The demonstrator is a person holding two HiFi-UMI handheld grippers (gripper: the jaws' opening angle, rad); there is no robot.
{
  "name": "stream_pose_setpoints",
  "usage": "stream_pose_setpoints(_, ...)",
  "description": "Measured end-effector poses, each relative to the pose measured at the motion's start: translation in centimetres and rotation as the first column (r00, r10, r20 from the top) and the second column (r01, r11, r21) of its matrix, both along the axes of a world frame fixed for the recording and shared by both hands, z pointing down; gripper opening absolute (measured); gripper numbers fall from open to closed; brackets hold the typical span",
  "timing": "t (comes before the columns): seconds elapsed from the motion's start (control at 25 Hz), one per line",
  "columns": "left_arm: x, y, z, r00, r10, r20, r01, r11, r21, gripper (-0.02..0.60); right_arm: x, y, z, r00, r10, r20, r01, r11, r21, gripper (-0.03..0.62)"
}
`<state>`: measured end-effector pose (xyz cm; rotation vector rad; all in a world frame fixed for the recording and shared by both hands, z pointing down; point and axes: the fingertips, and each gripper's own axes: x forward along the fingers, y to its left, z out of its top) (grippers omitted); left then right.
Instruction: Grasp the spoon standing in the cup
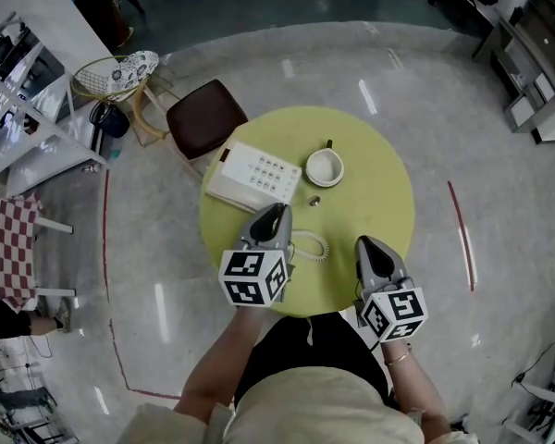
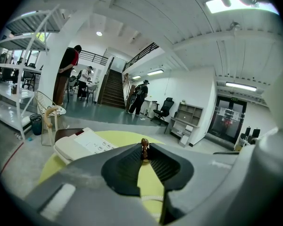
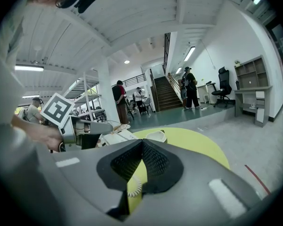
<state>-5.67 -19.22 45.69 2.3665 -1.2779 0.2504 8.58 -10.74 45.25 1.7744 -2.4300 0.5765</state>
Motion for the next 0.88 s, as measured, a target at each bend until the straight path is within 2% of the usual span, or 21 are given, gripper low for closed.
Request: stream_pose_setpoints(0.88,-1.4,3.5,-0.1,0.998,0.059,0.013,-0.059,0.998,0.014,0.052,-1.2,2.9,-1.1,0.999,0.042,-0.02,-0.042,0.999,0.034,-0.002)
